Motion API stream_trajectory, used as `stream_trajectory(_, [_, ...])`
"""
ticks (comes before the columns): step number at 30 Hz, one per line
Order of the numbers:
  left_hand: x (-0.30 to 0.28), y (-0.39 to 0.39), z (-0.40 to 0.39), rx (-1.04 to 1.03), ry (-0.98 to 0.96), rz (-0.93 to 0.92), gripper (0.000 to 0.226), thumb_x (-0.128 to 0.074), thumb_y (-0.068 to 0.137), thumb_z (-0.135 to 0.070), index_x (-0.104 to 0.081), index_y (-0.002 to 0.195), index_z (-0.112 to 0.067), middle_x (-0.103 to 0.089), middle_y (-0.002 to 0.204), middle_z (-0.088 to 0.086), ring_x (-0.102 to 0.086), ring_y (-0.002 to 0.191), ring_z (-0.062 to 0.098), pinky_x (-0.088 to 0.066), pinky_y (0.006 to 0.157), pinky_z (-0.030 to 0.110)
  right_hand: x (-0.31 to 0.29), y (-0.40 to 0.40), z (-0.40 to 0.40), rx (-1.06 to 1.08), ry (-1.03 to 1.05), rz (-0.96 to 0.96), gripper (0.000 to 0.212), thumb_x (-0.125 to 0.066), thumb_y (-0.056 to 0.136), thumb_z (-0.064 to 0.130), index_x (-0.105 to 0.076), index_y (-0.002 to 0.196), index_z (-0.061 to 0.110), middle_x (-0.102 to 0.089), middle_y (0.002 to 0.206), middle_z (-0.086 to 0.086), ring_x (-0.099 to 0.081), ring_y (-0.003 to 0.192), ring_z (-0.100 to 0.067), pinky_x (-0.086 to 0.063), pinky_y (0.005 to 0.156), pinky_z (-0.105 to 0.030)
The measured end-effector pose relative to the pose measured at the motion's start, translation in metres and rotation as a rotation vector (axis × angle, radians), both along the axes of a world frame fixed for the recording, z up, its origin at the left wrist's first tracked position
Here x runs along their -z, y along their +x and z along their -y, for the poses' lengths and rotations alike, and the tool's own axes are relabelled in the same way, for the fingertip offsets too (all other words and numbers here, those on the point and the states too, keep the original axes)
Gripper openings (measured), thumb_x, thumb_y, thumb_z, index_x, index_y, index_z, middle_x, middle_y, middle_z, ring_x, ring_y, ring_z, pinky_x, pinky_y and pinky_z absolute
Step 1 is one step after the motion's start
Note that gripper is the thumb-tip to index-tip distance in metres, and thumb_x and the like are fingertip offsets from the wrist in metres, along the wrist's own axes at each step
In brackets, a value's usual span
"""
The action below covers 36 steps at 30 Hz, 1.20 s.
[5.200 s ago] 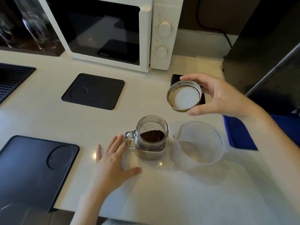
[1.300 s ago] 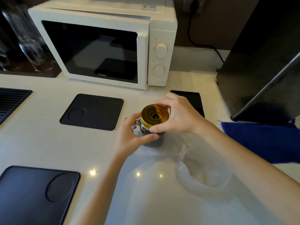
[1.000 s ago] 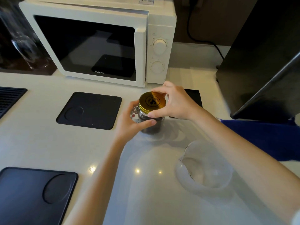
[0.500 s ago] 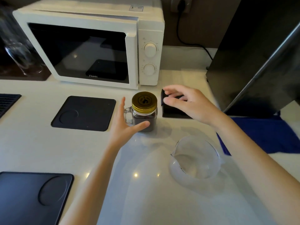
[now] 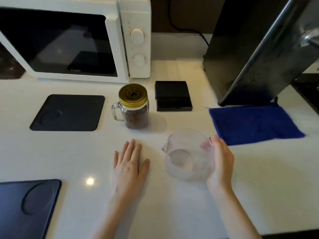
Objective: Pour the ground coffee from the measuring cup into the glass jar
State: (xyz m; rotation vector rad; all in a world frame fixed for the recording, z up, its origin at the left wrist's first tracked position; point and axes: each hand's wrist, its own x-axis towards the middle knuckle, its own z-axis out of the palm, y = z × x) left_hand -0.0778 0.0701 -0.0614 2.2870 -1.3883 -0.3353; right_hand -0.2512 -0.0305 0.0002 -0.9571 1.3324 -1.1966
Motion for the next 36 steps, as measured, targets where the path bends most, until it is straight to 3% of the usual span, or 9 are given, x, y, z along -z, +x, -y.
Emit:
stream_trajectory(4, [0.0, 0.001, 0.001, 0.001, 0.018, 0.024, 0.073, -0.013, 0.08, -0.058, -0.03, 0.142, -0.023, -0.021, 0.156, -0.002, -0.01, 0.146, 0.016, 0.002, 0.116, 0.036, 0.003, 0.008, 0.002, 0.038, 0.034, 0.075, 0.043, -0.057, 0.087, 0.026, -0.028, 0.056, 0.02, -0.029, 0.058, 0.004, -0.03, 0.062, -0.016, -0.03, 0.065, -0.033])
stream_trajectory(6, [0.001, 0.0, 0.001, -0.005, 0.027, 0.024, 0.073, -0.013, 0.08, -0.058, -0.029, 0.142, -0.024, -0.02, 0.156, -0.003, -0.009, 0.146, 0.015, 0.003, 0.115, 0.035, 0.001, 0.011, 0.007, 0.011, 0.01, 0.1, 0.045, -0.057, 0.088, 0.024, -0.027, 0.054, 0.024, -0.026, 0.056, 0.007, -0.026, 0.059, -0.014, -0.028, 0.064, -0.033])
stream_trajectory(9, [0.0, 0.0, 0.001, -0.013, 0.03, 0.03, 0.072, -0.013, 0.08, -0.058, -0.029, 0.142, -0.025, -0.02, 0.156, -0.004, -0.009, 0.145, 0.014, 0.003, 0.115, 0.034, -0.005, 0.019, 0.023, 0.015, -0.03, 0.136, 0.04, -0.06, 0.084, 0.026, -0.035, 0.052, 0.024, -0.032, 0.054, 0.008, -0.032, 0.059, -0.012, -0.03, 0.063, -0.034])
stream_trajectory(14, [-0.003, -0.001, 0.001, -0.018, 0.045, 0.029, 0.072, -0.011, 0.079, -0.059, -0.025, 0.143, -0.028, -0.017, 0.157, -0.006, -0.006, 0.146, 0.013, 0.006, 0.115, 0.033, -0.015, 0.041, 0.06, 0.023, -0.032, 0.123, 0.029, -0.06, 0.085, 0.032, -0.054, 0.067, 0.011, -0.042, 0.066, -0.01, -0.043, 0.066, -0.02, -0.039, 0.063, -0.03])
stream_trajectory(19, [-0.005, -0.002, 0.001, -0.026, 0.036, 0.023, 0.071, -0.012, 0.08, -0.058, -0.026, 0.142, -0.028, -0.018, 0.157, -0.006, -0.007, 0.145, 0.013, 0.006, 0.114, 0.033, -0.019, 0.062, 0.089, 0.002, -0.011, 0.122, 0.041, -0.06, 0.085, 0.033, -0.038, 0.055, 0.016, -0.038, 0.059, -0.004, -0.038, 0.061, -0.018, -0.036, 0.062, -0.03])
stream_trajectory(25, [-0.006, -0.002, 0.001, -0.02, 0.028, 0.023, 0.071, -0.012, 0.08, -0.058, -0.026, 0.142, -0.028, -0.019, 0.156, -0.006, -0.008, 0.145, 0.013, 0.006, 0.113, 0.032, -0.014, 0.075, 0.099, -0.051, -0.016, 0.096, 0.039, -0.057, 0.088, 0.031, -0.042, 0.056, 0.015, -0.045, 0.058, -0.001, -0.044, 0.055, -0.007, -0.041, 0.047, -0.011])
stream_trajectory(33, [-0.003, -0.001, 0.001, -0.013, 0.008, 0.014, 0.067, -0.02, 0.082, -0.056, -0.034, 0.139, -0.026, -0.026, 0.154, -0.004, -0.014, 0.145, 0.015, 0.0, 0.114, 0.034, -0.003, 0.08, 0.098, -0.058, -0.063, 0.086, 0.03, -0.06, 0.086, 0.029, -0.047, 0.065, 0.011, -0.041, 0.063, -0.006, -0.039, 0.06, -0.012, -0.037, 0.058, -0.022])
stream_trajectory(36, [-0.003, -0.001, 0.001, -0.017, 0.007, 0.024, 0.068, -0.018, 0.082, -0.056, -0.033, 0.14, -0.026, -0.025, 0.155, -0.004, -0.013, 0.145, 0.014, 0.001, 0.115, 0.034, -0.005, 0.074, 0.099, -0.035, -0.113, 0.065, 0.029, -0.062, 0.085, 0.026, -0.048, 0.062, 0.015, -0.05, 0.064, 0.001, -0.045, 0.063, -0.009, -0.04, 0.059, -0.017])
